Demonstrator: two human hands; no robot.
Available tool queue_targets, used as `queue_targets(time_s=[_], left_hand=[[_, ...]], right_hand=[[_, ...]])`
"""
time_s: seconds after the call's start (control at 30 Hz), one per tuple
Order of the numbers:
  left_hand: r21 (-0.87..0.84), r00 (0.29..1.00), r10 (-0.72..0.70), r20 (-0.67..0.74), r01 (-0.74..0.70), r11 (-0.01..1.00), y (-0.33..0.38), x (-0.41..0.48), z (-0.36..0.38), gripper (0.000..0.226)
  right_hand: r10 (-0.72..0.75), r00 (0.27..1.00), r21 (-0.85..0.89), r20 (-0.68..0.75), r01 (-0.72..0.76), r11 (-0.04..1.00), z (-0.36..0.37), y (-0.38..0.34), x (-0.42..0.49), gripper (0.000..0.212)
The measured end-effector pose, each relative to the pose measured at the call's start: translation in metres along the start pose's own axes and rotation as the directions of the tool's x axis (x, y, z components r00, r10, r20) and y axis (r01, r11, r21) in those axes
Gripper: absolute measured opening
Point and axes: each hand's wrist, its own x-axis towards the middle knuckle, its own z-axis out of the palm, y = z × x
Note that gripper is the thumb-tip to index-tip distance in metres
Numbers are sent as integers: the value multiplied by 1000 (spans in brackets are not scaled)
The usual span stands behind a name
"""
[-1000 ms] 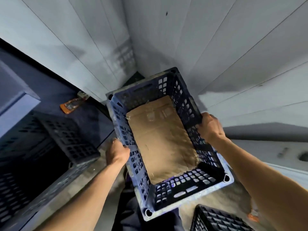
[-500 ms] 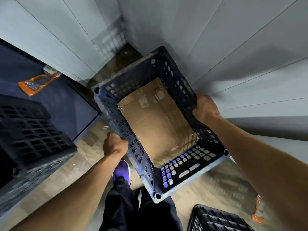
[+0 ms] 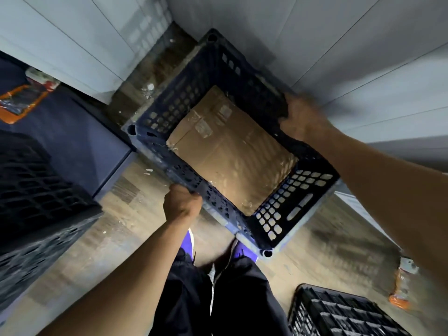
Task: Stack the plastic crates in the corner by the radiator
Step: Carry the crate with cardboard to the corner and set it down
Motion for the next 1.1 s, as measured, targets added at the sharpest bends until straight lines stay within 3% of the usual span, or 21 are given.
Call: queue_targets(time_s=[0.1,0.27,0.37,0.47,0.63,0.77,0.93,1.1], left_hand=[[182,996,65,-56,-54,982,5,-16,-7,37],[406,958,280,-61,-232,884,11,-41,-18,37],[491,895,446,8,-391,778,20,-47,-24,35],[599,805,578,133,-530,600,23,-45,-29,37],[678,733,572,370,-633,373,15,-27,-22,46],[714,688,548,477,-667,216,2,-16,-16,45],[735,644,572,508,-670,102,0,-5,-7,37],[712,616,544,570,-700,48,2,16,-8,41]], right_hand=[[12,999,-87,-39,-16,996,9,-4,-19,77],[3,999,-97,-33,-6,995,20,-17,-71,74],[28,998,-47,65,-25,999,32,-24,-105,66],[40,983,5,180,-42,999,54,-33,-138,56],[6,960,116,279,-40,992,116,-47,-188,56],[28,947,62,320,-51,997,163,-58,-221,61],[142,940,-56,311,-131,990,190,-60,-233,58],[106,965,-99,242,-84,991,195,-54,-231,53]])
